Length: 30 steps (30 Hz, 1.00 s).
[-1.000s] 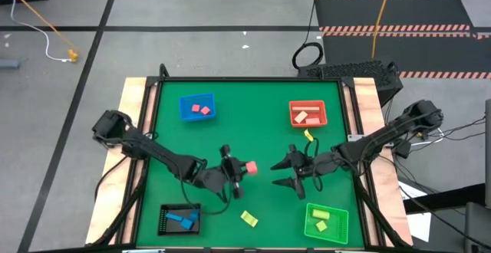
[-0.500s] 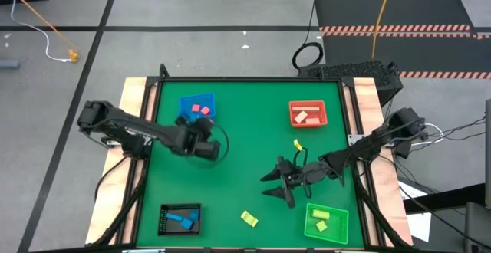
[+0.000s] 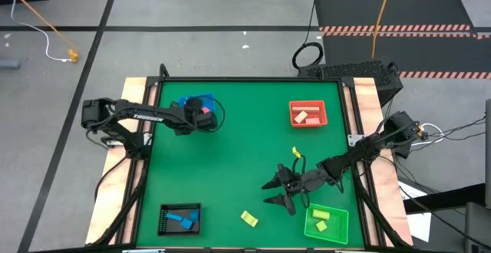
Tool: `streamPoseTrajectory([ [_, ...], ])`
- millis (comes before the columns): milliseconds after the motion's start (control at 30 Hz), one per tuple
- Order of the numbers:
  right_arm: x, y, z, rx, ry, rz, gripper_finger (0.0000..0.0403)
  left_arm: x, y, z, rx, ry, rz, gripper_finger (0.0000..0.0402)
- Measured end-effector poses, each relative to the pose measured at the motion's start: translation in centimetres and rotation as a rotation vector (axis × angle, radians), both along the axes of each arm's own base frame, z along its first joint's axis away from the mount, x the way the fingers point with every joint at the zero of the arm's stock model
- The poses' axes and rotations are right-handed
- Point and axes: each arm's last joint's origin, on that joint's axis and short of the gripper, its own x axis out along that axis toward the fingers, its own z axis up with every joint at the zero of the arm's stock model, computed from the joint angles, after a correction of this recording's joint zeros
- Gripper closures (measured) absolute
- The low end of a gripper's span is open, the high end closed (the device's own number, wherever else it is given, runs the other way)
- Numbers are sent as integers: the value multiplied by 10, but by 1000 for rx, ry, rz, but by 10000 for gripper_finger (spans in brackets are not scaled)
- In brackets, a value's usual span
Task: Sort & place blocks by color
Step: Put the orange block in the blue basket, then put the green block in the green basket
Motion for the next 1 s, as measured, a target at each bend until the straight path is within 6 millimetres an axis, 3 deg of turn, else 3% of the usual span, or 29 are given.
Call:
streamPoseTrajectory([
  [267,0,1,0,-12,0,6,165,1,0,-1,5,2,-26,330],
  [667,1,-3,-2,-33,8,-2,165,2,-6,3,0,53,-124,231],
  [800,1,-3,-1,-32,9,-4,165,3,-13,18,44,-43,-147,221],
  [1000,15,4,12,-161,34,1,165,4,-36,58,116,-306,-257,220],
])
